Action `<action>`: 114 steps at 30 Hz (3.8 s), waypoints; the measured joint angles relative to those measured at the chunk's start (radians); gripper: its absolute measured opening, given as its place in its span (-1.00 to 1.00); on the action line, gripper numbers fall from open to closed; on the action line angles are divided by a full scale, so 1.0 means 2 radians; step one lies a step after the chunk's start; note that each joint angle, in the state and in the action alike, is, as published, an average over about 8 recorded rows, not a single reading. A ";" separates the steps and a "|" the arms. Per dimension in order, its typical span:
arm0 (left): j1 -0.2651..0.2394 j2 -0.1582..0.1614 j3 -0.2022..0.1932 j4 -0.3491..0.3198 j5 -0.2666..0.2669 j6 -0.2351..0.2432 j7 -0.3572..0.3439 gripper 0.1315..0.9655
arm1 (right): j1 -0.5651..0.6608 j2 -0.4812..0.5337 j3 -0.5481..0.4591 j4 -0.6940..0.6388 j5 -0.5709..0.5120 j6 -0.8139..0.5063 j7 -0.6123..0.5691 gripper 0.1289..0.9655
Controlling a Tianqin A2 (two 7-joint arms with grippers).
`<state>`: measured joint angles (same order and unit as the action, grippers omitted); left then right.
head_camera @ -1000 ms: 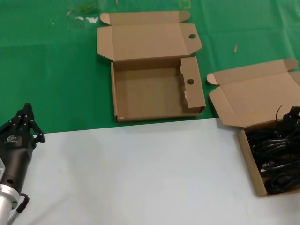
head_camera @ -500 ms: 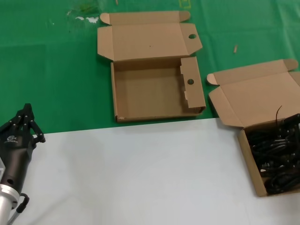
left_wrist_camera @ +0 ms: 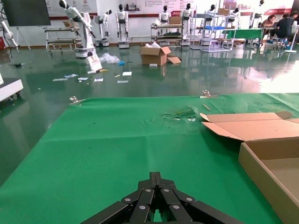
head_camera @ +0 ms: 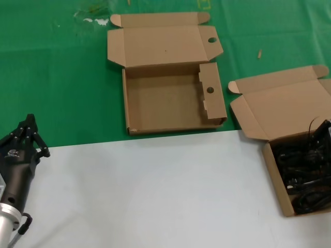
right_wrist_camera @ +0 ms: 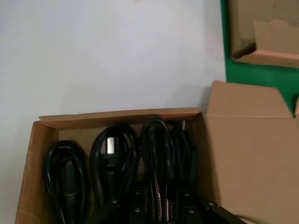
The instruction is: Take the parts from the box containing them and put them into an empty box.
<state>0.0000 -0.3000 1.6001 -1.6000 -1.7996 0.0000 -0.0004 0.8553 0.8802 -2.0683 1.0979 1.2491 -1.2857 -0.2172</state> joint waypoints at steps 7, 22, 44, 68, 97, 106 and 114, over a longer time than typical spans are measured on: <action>0.000 0.000 0.000 0.000 0.000 0.000 0.000 -0.98 | 0.027 0.003 -0.005 0.014 -0.005 -0.024 0.019 -0.75; 0.000 0.000 0.000 0.000 0.000 0.000 0.000 -0.98 | 0.133 -0.041 0.001 0.100 0.011 -0.090 0.175 -0.77; 0.000 0.000 0.000 0.000 0.000 0.000 0.000 -0.98 | 0.234 -0.294 -0.078 -0.165 -0.047 0.060 0.093 -0.77; 0.000 0.000 0.000 0.000 0.000 0.000 0.000 -0.98 | 0.270 -0.401 -0.060 -0.417 -0.010 0.167 -0.081 -0.61; 0.000 0.000 0.000 0.000 0.000 0.000 0.000 -0.95 | 0.051 -0.216 0.050 0.058 0.123 0.146 0.105 0.63; 0.000 0.000 0.000 0.000 0.000 0.000 0.000 -0.86 | 0.006 -0.223 0.067 0.076 0.137 0.193 0.105 0.81; 0.000 0.000 0.000 0.000 0.000 0.000 0.000 -0.62 | -0.044 -0.231 0.086 0.096 0.153 0.245 0.106 0.96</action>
<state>0.0000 -0.3000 1.6000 -1.6000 -1.7998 0.0000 -0.0003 0.7663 0.4185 -1.8955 1.2905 1.5555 -0.7948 -0.0055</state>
